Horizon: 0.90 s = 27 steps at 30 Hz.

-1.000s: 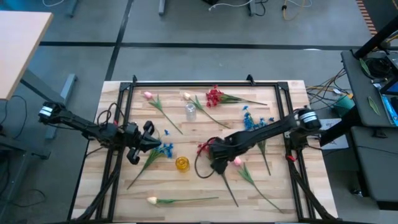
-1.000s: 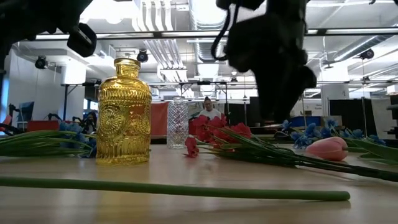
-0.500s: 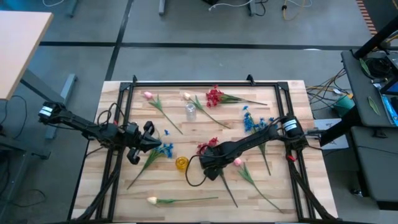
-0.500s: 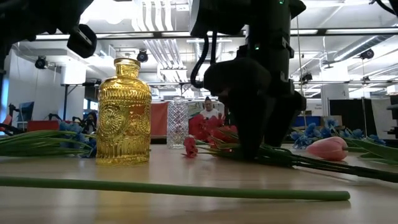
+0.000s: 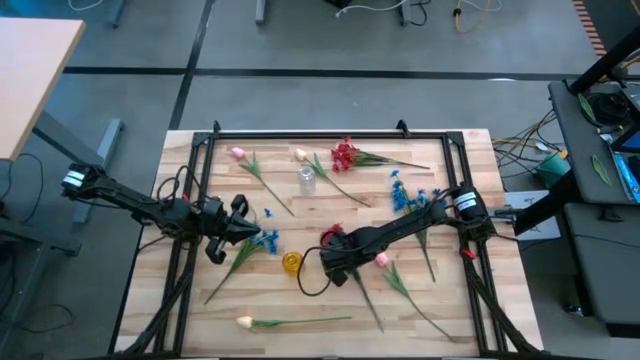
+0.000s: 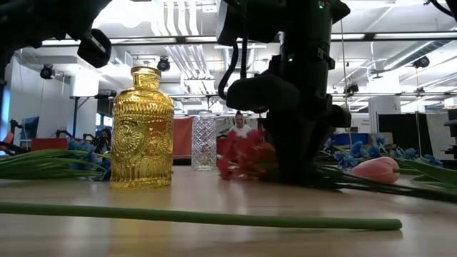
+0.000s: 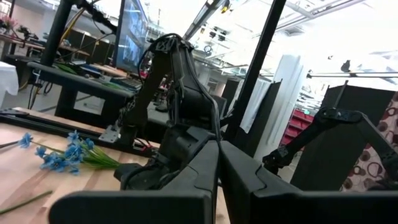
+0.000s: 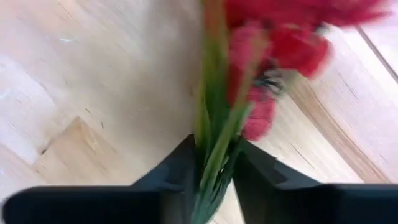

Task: Sort flowers into vase by color
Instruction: Put the bottom red flowers into the transparent vase

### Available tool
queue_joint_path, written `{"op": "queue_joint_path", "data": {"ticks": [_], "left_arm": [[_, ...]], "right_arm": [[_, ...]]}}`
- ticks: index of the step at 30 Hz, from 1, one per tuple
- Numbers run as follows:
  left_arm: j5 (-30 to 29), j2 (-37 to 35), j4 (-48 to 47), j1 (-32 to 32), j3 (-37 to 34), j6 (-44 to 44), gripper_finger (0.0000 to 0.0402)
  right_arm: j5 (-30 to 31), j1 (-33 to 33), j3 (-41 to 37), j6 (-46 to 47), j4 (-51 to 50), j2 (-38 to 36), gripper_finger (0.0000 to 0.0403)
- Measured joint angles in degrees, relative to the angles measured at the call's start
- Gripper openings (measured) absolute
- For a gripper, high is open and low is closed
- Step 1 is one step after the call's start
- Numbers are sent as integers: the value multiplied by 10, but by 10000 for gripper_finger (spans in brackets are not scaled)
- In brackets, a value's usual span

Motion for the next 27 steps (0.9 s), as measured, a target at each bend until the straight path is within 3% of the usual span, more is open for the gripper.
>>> {"op": "queue_joint_path", "data": {"ticks": [5, 11, 16, 20, 23, 27], "left_arm": [[0, 0, 0, 0, 0, -3, 0], [-1, 6, 0, 0, 0, -16, 0], [-43, 16, -12, 0, 0, -58, 0], [-70, 25, -40, 0, 12, -66, 0], [-75, 33, -124, 0, 64, -67, 0], [-83, 55, -337, 0, 175, -70, 0]], "right_arm": [[-2, 0, -2, -8, -2, -15, 25], [-1, -2, -2, -88, -6, -98, 20], [79, -16, -8, -214, 41, -192, 25], [93, -53, -43, -365, 191, -259, 26], [19, -101, -84, -484, 355, -299, 26], [-99, -165, -146, -593, 561, -340, 26]]}}
